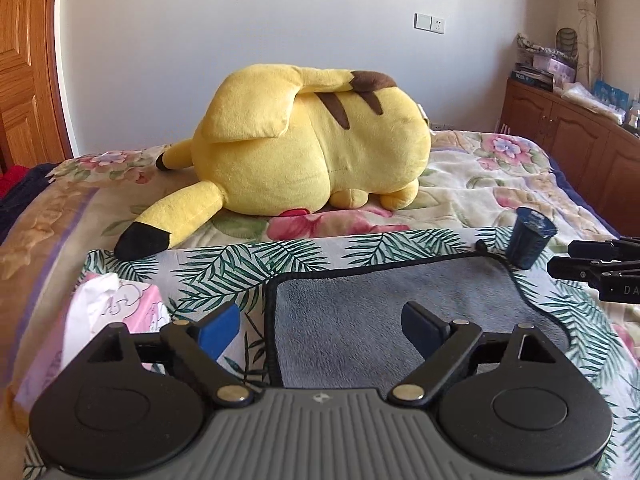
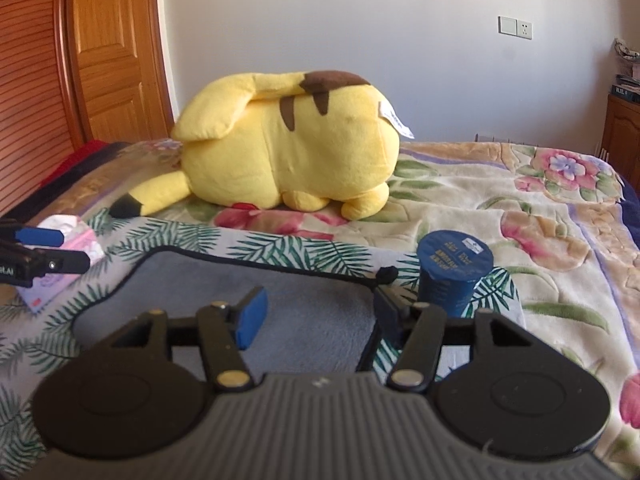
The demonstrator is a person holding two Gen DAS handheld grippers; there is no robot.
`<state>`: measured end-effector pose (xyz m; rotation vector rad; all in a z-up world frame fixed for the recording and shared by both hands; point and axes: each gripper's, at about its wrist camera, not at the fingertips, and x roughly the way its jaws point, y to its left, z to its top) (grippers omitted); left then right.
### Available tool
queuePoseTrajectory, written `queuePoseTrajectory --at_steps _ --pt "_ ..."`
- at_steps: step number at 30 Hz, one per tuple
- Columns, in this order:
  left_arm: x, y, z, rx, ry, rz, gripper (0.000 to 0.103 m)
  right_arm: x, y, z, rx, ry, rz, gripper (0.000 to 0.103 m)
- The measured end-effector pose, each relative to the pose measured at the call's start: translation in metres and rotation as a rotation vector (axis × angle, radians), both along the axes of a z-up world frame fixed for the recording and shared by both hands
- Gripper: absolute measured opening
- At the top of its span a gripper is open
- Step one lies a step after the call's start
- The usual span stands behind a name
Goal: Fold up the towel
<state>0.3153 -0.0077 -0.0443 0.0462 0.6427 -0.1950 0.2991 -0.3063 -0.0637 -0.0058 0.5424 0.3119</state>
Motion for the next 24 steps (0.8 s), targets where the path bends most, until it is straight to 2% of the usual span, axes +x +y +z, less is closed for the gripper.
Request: queuePoseTrajectory --at_steps 8,18,20,24 --pt "-0.044 0.006 0.051 0.010 -0.044 0.005 0.071 -0.044 0.004 0.043 0.009 -0.025 0.009 0.060" --pt "-0.097 0.005 0.089 0.016 -0.090 0.008 0.079 -0.091 0.004 0.082 0.007 -0.069 -0.008 0.064" --pt "-0.108 0.005 0.094 0.010 -0.101 0.004 0.080 -0.099 0.004 0.085 0.013 -0.073 -0.023 0.069" --pt "-0.127 0.005 0.103 -0.002 -0.116 -0.010 0.080 -0.115 0.005 0.087 0.031 -0.082 -0.037 0.088"
